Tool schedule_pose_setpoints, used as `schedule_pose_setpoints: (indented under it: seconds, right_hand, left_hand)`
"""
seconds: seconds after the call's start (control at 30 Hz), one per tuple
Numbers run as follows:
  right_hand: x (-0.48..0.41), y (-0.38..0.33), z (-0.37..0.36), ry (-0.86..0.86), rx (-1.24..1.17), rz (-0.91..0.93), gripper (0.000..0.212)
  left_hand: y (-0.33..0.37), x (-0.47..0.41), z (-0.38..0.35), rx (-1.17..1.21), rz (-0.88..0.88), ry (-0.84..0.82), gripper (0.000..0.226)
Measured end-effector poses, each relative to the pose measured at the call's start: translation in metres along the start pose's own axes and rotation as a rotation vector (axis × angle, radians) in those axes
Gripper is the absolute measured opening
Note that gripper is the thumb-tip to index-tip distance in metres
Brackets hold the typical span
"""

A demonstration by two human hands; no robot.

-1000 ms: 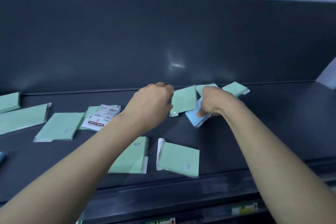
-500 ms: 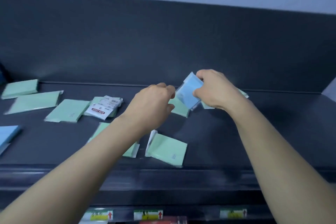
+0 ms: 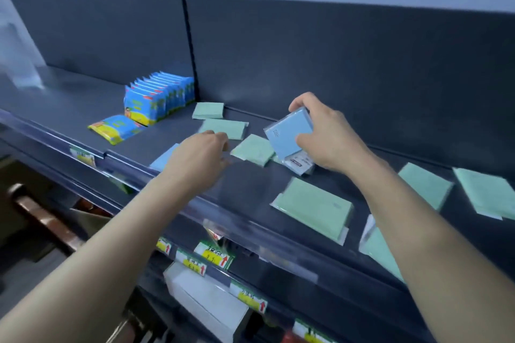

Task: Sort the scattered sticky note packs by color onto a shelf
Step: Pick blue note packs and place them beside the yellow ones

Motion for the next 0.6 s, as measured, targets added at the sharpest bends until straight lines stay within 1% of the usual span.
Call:
schedule_pose_setpoints:
  seconds: [0.07,0.1,0.17,0.23,0.3,0.4,0.53,0.6]
  right_hand:
    - [-0.013,-0.017,-0.011,0.01,0.001,0.002,0.041]
    - [-0.02,-0.026,-0.017,0.014,-0.001,0.001,0.039]
    - [-0.033,-0.043,-0.03,0.018,0.0,-0.005,0.036]
    - [-0.046,-0.06,-0.043,0.017,0.003,-0.014,0.033]
    - [-0.056,-0.073,-0.054,0.012,0.003,-0.037,0.032]
    - [-0.063,-0.079,-0.064,0.02,0.001,-0.095,0.03]
    - [-0.057,-0.074,-0.066,0.067,-0.002,-0.192,0.028]
    - [-0.049,-0.066,-0.062,0.1,0.018,-0.265,0.028]
  left_hand:
    - [-0.043,-0.012,0.01,-0.036,0.12,0.004,0.031]
    - [-0.062,-0.019,0.011,-0.072,0.175,-0.026,0.034]
    - [-0.094,-0.03,0.007,-0.136,0.262,-0.133,0.043]
    - [-0.114,-0.039,0.002,-0.111,0.301,-0.231,0.055]
    - [-0.121,-0.047,0.0,-0.02,0.281,-0.29,0.056]
    - [-0.12,-0.058,-0.002,0.101,0.251,-0.362,0.051]
    - [-0.122,-0.075,-0.007,0.265,0.217,-0.397,0.05]
    - [-0.112,-0.081,-0.005,0.34,0.153,-0.383,0.037]
Point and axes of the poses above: each hand's wrist, its own x-axis away from the middle knuckle, its own z-axis out of the back of the hand, y = z × x, the point moved 6 cm from there along -x, towards the middle knuckle, and after that the axes turned 14 degrees about x, right-handed, at the moved point
